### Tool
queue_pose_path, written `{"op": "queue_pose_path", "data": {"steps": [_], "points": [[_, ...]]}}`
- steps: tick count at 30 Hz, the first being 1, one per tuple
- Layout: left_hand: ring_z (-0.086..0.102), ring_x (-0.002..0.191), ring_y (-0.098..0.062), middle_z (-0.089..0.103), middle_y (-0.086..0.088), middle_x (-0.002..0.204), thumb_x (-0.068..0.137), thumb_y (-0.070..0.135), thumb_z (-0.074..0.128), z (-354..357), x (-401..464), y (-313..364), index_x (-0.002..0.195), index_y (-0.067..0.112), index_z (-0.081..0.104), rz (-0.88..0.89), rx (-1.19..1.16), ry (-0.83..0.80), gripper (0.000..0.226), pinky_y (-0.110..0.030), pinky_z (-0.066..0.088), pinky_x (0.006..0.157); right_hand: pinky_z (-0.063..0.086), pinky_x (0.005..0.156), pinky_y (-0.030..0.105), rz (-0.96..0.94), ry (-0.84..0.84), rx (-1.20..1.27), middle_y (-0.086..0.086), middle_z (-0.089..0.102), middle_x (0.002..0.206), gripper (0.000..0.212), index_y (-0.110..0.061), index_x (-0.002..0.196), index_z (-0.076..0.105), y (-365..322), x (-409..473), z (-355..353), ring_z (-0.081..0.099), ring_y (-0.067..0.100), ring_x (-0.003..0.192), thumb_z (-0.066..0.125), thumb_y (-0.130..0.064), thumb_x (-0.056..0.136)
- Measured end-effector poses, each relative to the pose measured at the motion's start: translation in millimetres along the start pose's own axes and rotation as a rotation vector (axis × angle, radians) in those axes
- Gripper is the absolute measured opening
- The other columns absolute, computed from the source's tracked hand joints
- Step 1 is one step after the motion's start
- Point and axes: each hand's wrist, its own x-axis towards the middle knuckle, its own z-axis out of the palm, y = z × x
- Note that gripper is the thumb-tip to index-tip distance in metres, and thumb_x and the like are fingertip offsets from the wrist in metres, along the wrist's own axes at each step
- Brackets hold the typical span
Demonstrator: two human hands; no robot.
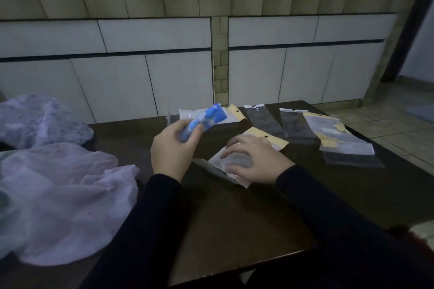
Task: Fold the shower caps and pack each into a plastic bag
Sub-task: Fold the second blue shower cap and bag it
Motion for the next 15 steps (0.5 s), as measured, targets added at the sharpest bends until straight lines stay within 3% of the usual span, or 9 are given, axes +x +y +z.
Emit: {"op": "queue_pose_path", "data": {"steps": [3,5,7,12,15], "points": [[0.060,0.069,-0.002,0.068,0.009,0.082,0.085,0.044,0.067,-7,2,2,0.105,0.023,0.072,-0.135,-0.074,-0.245,0.029,-0.013,0.040,0.055,0.034,0.103,0.034,-0.025,-0.136,0.046,-0.014,0.044,0.136,0.046,-0.041,0.120,0.057,1,4,10,0.041,0.009,0.122,0.061,-0.061,0.079],[0.059,0.058,-0.002,0.068,0.006,0.075,0.084,0.042,0.069,-15,0,8,0.096,0.024,0.074,-0.259,-0.132,-0.447,0.022,-0.015,0.042,0.046,0.039,0.098,0.033,-0.011,-0.117,0.027,-0.012,0.046,0.133,0.049,-0.038,0.119,0.059,-2,7,17,0.043,0.010,0.118,0.060,-0.065,0.078],[0.054,0.049,-0.001,0.066,0.005,0.066,0.083,0.041,0.070,-24,-2,14,0.090,0.023,0.074,-0.351,-0.044,-0.572,0.019,-0.012,0.038,0.040,0.039,0.094,0.030,0.001,-0.096,0.029,-0.012,0.046,0.131,0.046,-0.036,0.119,0.061,-5,10,18,0.041,0.010,0.118,0.055,-0.063,0.082],[0.049,0.048,-0.006,0.060,0.001,0.058,0.084,0.043,0.067,-47,-4,18,0.093,0.019,0.072,-0.415,0.253,-0.600,0.027,-0.012,0.031,0.035,0.035,0.095,0.027,0.016,-0.150,0.002,-0.011,0.042,0.128,0.054,-0.040,0.134,0.047,-3,8,20,0.035,0.008,0.117,0.057,-0.059,0.084],[0.051,0.054,-0.008,0.062,0.000,0.067,0.085,0.044,0.066,-53,-10,18,0.098,0.016,0.072,-0.443,0.335,-0.658,0.031,-0.015,0.033,0.043,0.036,0.099,0.032,0.042,-0.118,0.049,-0.011,0.043,0.124,0.045,-0.041,0.127,0.055,-4,7,26,0.035,0.007,0.115,0.058,-0.056,0.085]]}}
